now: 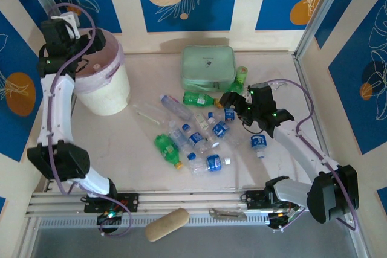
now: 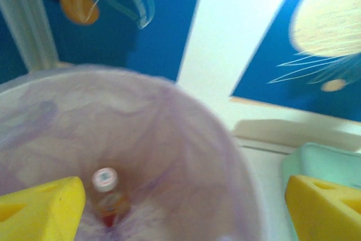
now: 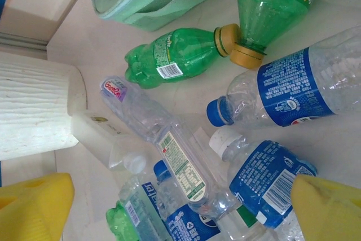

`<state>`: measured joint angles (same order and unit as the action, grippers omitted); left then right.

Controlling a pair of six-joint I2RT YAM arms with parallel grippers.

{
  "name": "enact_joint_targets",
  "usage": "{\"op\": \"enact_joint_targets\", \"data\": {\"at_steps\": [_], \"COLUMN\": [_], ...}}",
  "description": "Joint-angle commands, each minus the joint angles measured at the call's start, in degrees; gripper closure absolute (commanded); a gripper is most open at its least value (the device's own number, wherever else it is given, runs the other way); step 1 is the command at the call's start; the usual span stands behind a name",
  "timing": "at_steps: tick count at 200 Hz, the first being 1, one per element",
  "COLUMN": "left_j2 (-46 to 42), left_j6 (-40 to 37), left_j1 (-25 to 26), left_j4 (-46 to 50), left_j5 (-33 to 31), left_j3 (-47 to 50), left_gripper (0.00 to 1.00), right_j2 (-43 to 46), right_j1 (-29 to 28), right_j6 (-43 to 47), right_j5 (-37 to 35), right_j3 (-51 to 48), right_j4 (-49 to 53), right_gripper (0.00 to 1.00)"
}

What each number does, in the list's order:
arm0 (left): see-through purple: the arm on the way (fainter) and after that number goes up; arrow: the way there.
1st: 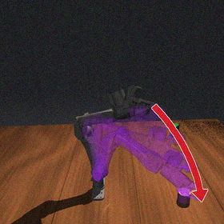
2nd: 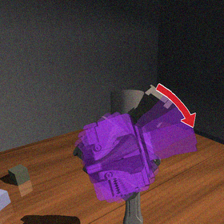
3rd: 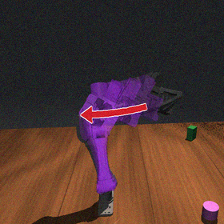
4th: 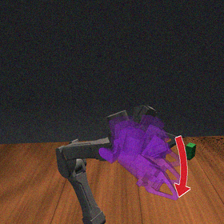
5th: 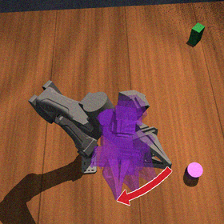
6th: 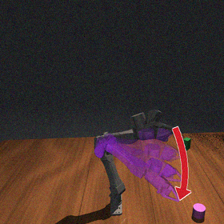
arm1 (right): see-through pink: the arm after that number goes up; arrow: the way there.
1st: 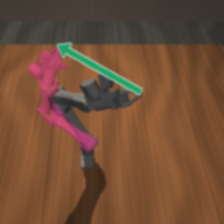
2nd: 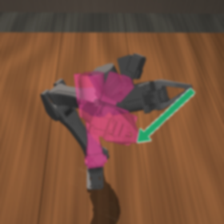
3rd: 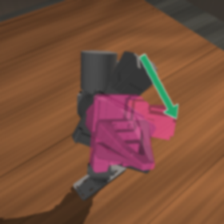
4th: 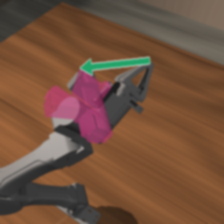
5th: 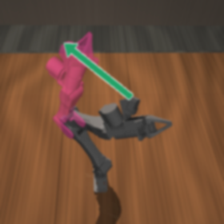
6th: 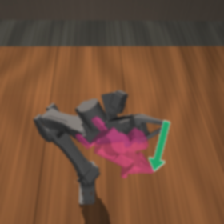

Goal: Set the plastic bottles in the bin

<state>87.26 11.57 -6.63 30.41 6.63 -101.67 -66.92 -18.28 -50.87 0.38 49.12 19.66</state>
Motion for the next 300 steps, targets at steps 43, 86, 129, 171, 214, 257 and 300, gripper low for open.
{"op": "enact_joint_targets", "data": {"at_steps": [43, 86, 129, 171, 214, 257, 300], "left_j2": [-17.4, -21.71, -18.77, -11.53, -6.9, -6.43, -5.7], "left_j6": [4.42, 15.15, 21.2, 21.26, 22.12, 21.85, 20.68], "left_j1": [17.33, 25.77, 36.27, 42.0, 42.23, 42.21, 42.21], "left_j4": [-8.36, -21.28, -35.51, -40.15, -41.71, -43.08, -41.25], "left_j5": [3.18, 8.1, 8.79, 5.51, 4.2, 0.71, -1.11], "left_j3": [19.6, 35.83, 48.23, 53.05, 54.32, 55.23, 53.27], "left_gripper": [0.01, 0.01, 0.01, 0.01, 0.01, 0.01, 0.01], "right_j2": [0.36, 1.06, -2.17, -6.08, -13.52, -18.43, -24.82], "right_j1": [3.92, 8.54, 11.38, 12.41, 12.3, 12.14, 10.28], "right_j6": [10.22, 17.16, 19.57, 21.68, 25.23, 26.16, 26.26], "right_j5": [-6.94, -14.94, -15.55, -12.17, -12.32, -14.84, -17.07], "right_j3": [5.61, 6.84, 5.02, 3.78, 6.57, 6.49, 7.77], "right_j4": [16.06, 24.96, 26.33, 22.28, 23.31, 23.83, 22.79], "right_gripper": [0.01, 0.01, 0.01, 0.04, 0.16, 0.19, 0.22]}}
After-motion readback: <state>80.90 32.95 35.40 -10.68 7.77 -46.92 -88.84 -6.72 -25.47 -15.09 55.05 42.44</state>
